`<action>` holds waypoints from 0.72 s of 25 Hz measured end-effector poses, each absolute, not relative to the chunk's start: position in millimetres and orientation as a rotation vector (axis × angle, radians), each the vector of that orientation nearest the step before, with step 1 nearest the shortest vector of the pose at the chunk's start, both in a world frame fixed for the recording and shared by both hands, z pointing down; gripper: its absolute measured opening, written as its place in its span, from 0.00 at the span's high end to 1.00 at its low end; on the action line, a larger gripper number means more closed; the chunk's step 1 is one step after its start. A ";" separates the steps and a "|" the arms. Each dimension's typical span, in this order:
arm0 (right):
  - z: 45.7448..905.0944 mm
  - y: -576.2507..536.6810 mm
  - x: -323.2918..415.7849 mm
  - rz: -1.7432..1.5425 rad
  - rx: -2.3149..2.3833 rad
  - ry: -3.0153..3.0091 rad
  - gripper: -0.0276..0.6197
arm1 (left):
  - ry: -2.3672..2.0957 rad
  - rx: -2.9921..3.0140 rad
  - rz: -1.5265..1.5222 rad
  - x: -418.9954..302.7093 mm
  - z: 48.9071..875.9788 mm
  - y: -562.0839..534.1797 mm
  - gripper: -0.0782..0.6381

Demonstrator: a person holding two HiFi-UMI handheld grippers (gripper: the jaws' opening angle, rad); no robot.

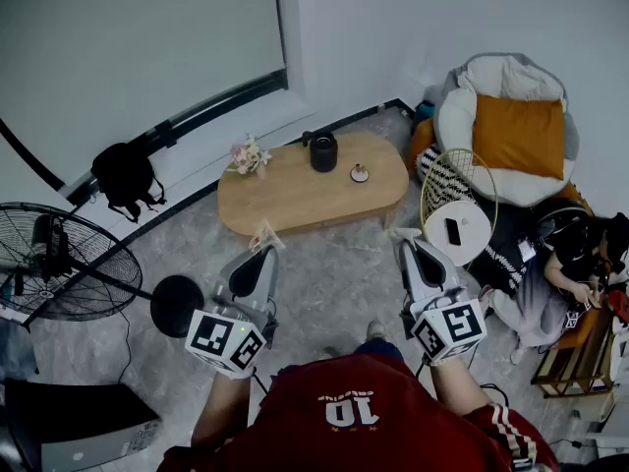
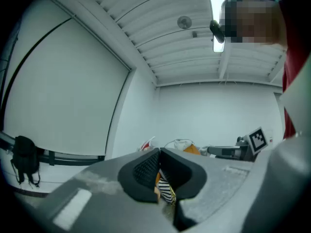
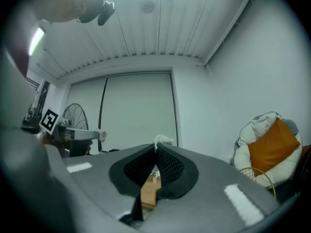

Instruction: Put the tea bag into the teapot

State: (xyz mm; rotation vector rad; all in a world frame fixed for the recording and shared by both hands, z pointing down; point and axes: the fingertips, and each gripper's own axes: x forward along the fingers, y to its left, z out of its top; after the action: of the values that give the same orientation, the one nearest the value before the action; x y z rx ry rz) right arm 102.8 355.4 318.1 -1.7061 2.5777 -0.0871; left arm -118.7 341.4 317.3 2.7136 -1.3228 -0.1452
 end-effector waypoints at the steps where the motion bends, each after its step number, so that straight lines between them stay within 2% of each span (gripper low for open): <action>1: 318.1 357.1 102.5 -0.089 -1.708 2.577 0.95 | -1.322 2.718 -0.143 -119.2 317.5 342.9 0.89; 18: 317.1 379.0 95.4 -0.051 -1.766 2.555 0.95 | -1.291 2.710 -0.160 -130.5 323.9 358.7 0.89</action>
State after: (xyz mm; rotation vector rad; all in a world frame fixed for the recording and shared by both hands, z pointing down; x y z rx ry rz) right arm 95.4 379.0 317.1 -1.7659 2.5549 -0.0508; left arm -130.5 358.7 323.9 2.7097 -1.2911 -0.1600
